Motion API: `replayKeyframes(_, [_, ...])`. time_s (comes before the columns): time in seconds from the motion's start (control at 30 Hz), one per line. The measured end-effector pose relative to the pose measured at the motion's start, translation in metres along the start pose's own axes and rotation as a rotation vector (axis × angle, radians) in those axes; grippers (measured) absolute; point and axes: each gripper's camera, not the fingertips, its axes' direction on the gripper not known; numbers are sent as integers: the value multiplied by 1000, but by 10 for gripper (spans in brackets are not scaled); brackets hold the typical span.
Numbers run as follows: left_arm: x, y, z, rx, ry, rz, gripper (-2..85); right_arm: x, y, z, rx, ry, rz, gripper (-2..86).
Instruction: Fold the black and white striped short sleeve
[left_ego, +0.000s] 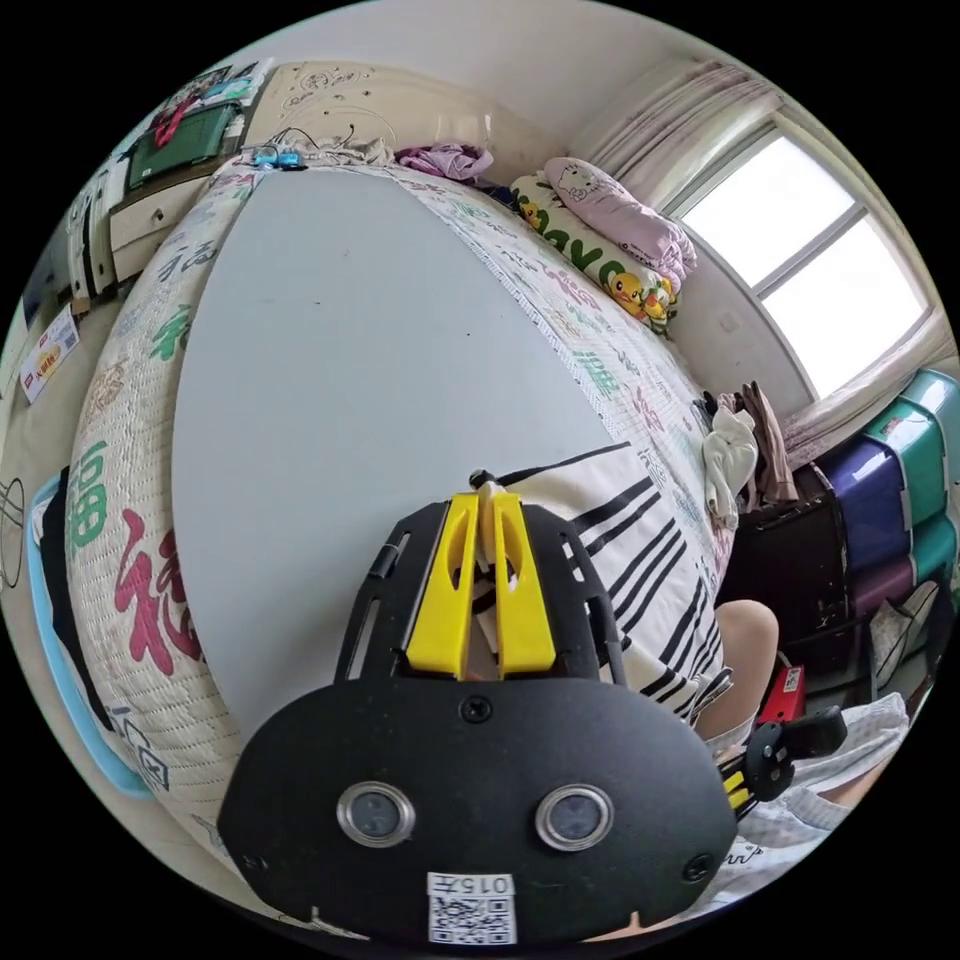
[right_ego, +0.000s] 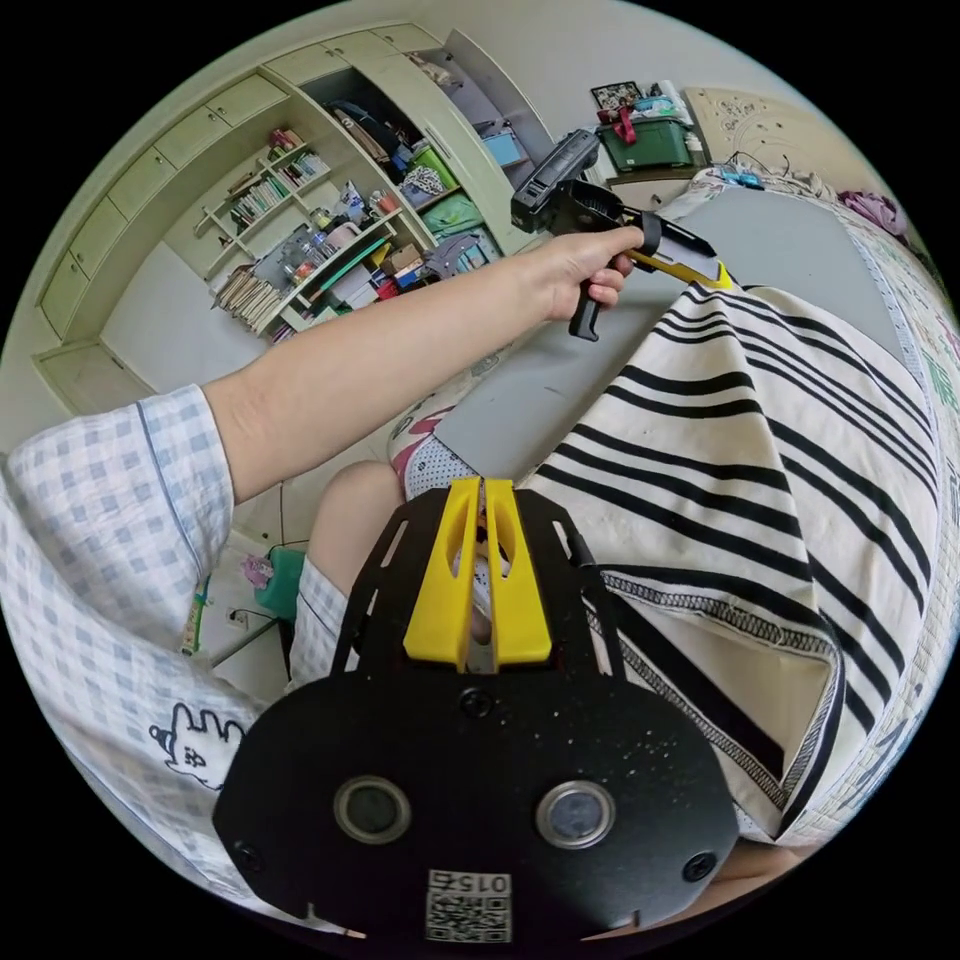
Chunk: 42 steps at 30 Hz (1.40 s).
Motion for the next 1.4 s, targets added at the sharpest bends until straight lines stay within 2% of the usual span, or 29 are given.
replayKeyframes(0.23, [45,4,0,-44,-126,2,24,9,-2,67,-63,-78,32,-6])
replayKeyframes(0.37, [86,31,-42,10,-200,49,46,-5,26,27,5,-108,-106,-1])
replayKeyframes(0.47, [138,86,-94,49,-161,169,55,6,60,-28,69,20,-154,28])
replayKeyframes(0.57, [197,166,-128,34,-85,261,63,38,93,-76,114,170,-88,52])
replayKeyframes(0.63, [227,214,-134,40,-68,277,69,66,118,-93,141,300,-8,60])
replayKeyframes(0.77, [266,281,-119,68,-117,210,94,92,140,-84,124,338,65,75])
replayKeyframes(0.97, [305,298,-80,-33,-245,259,92,88,141,-10,-37,385,30,86])
replayKeyframes(1.07, [318,307,-76,-38,-323,276,67,78,141,16,-90,477,17,64])
replayKeyframes(1.2, [326,317,-89,-1,-372,273,14,66,146,30,-94,533,-4,-2])
replayKeyframes(1.3, [324,324,-101,19,-412,241,1,52,149,33,-81,579,-27,-8])
replayKeyframes(1.4, [316,328,-112,45,-363,193,-3,37,150,39,-74,628,-60,-9])
